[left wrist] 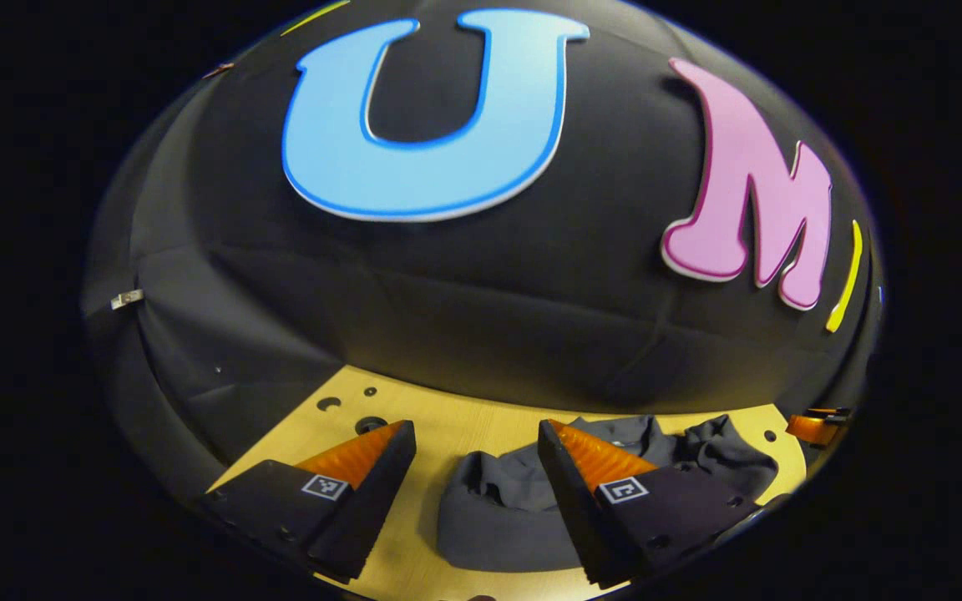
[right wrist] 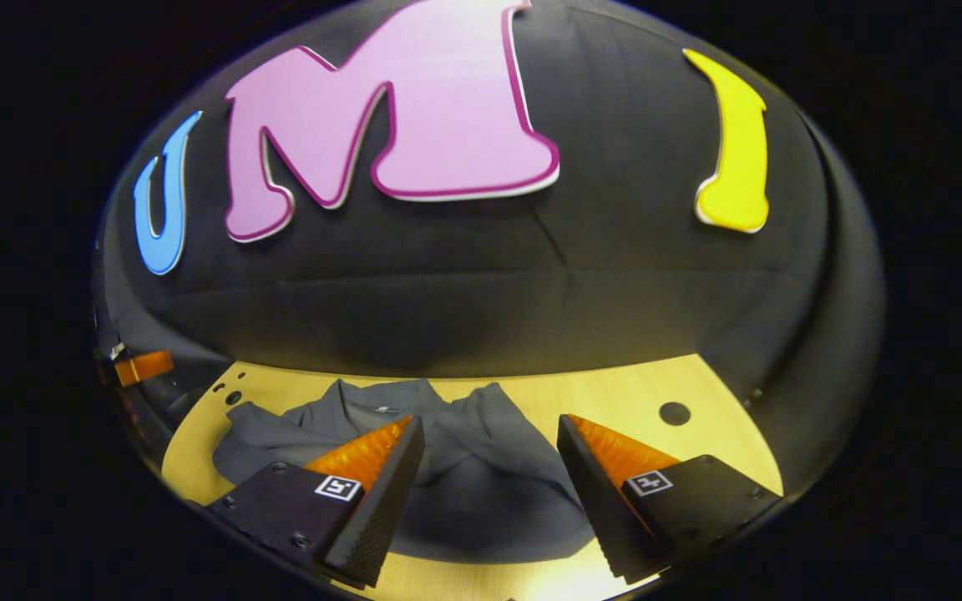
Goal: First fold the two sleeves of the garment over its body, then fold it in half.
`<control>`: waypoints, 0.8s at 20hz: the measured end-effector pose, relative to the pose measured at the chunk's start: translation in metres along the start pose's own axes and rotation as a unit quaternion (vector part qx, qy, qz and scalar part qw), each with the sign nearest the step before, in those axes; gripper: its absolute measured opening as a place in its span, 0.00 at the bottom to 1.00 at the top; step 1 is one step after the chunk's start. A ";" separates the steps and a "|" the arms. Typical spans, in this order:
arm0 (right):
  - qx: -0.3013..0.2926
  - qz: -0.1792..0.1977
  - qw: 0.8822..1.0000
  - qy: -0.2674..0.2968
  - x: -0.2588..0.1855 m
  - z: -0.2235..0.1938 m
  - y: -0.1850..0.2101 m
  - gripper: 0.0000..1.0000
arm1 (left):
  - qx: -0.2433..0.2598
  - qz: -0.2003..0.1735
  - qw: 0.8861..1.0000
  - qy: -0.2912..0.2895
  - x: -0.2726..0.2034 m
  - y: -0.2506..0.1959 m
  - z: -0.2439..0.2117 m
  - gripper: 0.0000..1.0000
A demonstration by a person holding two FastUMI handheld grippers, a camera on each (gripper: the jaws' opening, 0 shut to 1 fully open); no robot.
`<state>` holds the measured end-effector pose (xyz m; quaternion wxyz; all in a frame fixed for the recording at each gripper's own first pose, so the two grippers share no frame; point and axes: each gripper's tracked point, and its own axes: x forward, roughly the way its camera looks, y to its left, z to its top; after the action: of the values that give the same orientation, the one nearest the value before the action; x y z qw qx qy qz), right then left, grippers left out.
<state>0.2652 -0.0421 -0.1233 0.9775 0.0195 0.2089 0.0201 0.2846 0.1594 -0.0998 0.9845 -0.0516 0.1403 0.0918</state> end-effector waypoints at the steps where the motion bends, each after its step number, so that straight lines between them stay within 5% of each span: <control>1: -0.009 -0.002 1.000 -0.009 -0.015 0.005 0.002 0.99 | 0.000 -0.003 1.000 -0.012 -0.016 0.001 0.010 0.93; 6: -0.025 0.000 0.998 -0.051 -0.094 0.030 0.019 0.99 | 0.022 0.014 0.998 -0.056 -0.103 0.011 0.041 0.93; 16: -0.039 0.015 0.994 -0.104 -0.236 0.038 0.062 0.99 | 0.018 -0.034 0.995 -0.093 -0.255 -0.010 0.046 0.96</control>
<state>0.0635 0.0073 0.0100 0.9936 -0.0140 0.1047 0.0409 0.0580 0.1135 0.0176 0.9966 -0.0301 0.0475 0.0597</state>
